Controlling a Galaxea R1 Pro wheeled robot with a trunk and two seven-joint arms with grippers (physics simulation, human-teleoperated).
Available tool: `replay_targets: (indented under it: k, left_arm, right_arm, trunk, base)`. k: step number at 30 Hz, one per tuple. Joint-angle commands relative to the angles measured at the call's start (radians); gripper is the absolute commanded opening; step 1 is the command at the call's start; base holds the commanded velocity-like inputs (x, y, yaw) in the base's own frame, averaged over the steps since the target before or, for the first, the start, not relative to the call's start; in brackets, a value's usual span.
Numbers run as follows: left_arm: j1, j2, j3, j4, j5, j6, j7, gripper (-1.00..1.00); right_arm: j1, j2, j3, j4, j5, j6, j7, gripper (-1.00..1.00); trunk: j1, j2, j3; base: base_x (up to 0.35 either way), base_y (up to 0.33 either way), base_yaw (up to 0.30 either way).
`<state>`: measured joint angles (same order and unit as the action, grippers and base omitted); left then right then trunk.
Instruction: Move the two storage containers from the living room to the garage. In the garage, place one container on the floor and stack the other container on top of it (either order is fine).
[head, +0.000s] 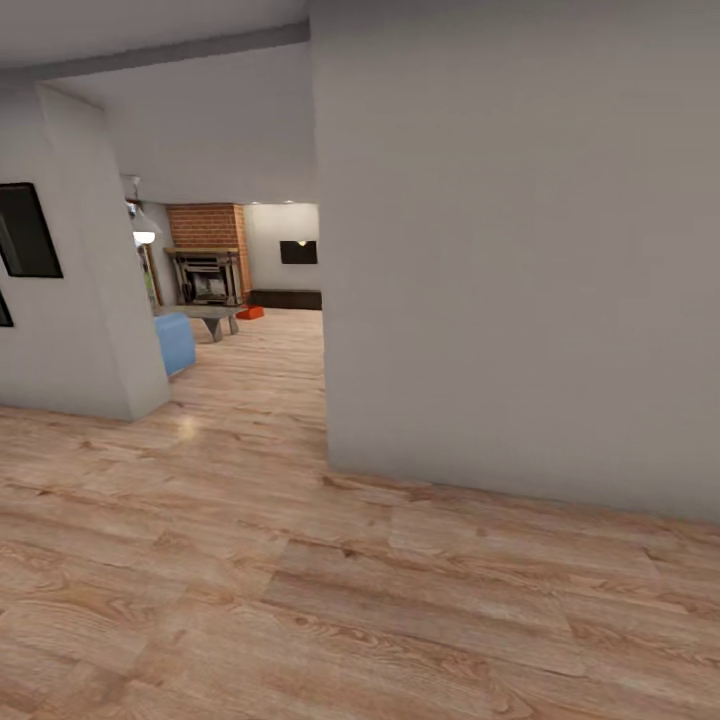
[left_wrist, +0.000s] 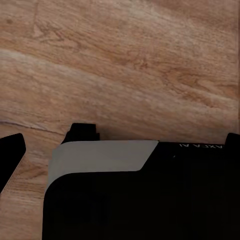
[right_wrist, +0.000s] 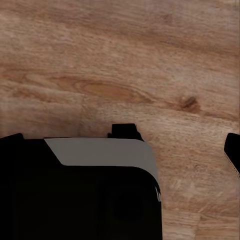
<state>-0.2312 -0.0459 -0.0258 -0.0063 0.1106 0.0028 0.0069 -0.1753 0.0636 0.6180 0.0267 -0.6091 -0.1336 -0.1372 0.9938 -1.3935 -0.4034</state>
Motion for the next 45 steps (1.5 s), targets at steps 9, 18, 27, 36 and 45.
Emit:
replay_targets:
  k: [9,18,27,36,45]
  left_arm:
    - [0.0,0.0,-0.003,0.0,0.011,0.0,0.001,1.0]
    - [0.0,0.0,-0.003,0.0,0.01,0.0,0.001,1.0]
    - [0.0,0.0,-0.003,0.0,0.01,0.0,0.001,1.0]
    - [0.0,0.0,-0.003,0.0,0.01,0.0,0.001,1.0]
    - [0.0,0.0,-0.003,0.0,0.011,0.0,0.001,1.0]
  right_arm:
    - [-0.001,0.001,0.008,0.002,-0.008,-0.005,-0.001,1.0]
    - [-0.001,0.001,0.009,0.002,-0.008,-0.005,-0.001,1.0]
    - [-0.001,0.001,0.009,0.003,-0.008,-0.004,-0.001,1.0]
    - [-0.001,0.001,0.009,0.002,-0.008,-0.006,-0.001,1.0]
    - [-0.001,0.001,0.009,0.002,-0.008,-0.006,-0.001,1.0]
  trunk:
    - [0.001,-0.001,-0.001]
    - [0.001,-0.001,-0.001]
    - [0.001,-0.001,-0.001]
    - [0.001,-0.001,-0.001]
    - [0.001,-0.001,-0.001]
  base:
    - [0.32,0.0,0.0]
    - [0.32,0.0,0.0]
    - [0.321,0.0,0.0]
    - [0.32,0.0,0.045]
    - [0.32,0.0,0.249]
